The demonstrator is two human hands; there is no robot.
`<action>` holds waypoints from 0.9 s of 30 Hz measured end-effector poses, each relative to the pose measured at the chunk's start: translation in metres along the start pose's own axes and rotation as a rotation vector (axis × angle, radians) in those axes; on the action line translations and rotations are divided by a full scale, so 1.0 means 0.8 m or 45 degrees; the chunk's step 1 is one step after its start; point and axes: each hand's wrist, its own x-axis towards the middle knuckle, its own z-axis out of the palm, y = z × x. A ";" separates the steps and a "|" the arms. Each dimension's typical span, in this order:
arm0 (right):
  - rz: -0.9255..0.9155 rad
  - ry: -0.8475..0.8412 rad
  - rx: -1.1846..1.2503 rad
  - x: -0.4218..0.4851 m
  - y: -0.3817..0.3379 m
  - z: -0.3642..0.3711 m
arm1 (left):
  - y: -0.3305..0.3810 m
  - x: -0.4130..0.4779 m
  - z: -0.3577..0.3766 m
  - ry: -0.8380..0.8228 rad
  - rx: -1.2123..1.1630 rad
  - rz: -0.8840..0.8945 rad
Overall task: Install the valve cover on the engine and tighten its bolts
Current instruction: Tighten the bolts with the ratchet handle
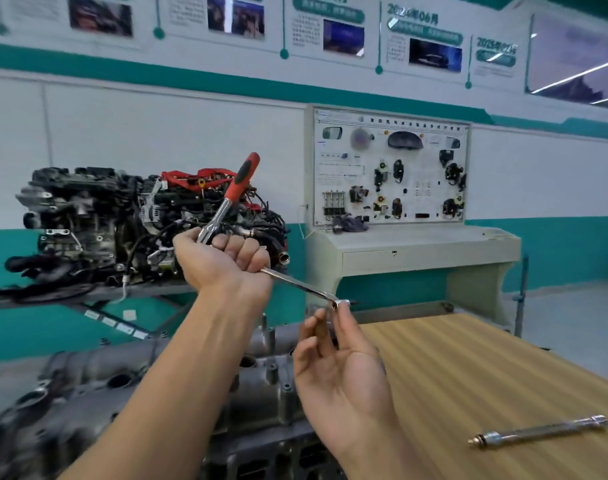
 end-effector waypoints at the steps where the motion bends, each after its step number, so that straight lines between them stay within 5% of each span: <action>1: 0.001 0.004 0.005 0.002 0.004 0.003 | 0.004 0.000 -0.002 0.006 -0.009 0.020; 8: -0.146 -0.021 0.091 0.014 0.022 0.020 | 0.013 -0.004 -0.017 0.098 -0.127 0.089; 27: -0.640 -0.096 -0.338 0.049 0.036 0.011 | -0.006 -0.006 -0.023 0.371 -0.275 0.129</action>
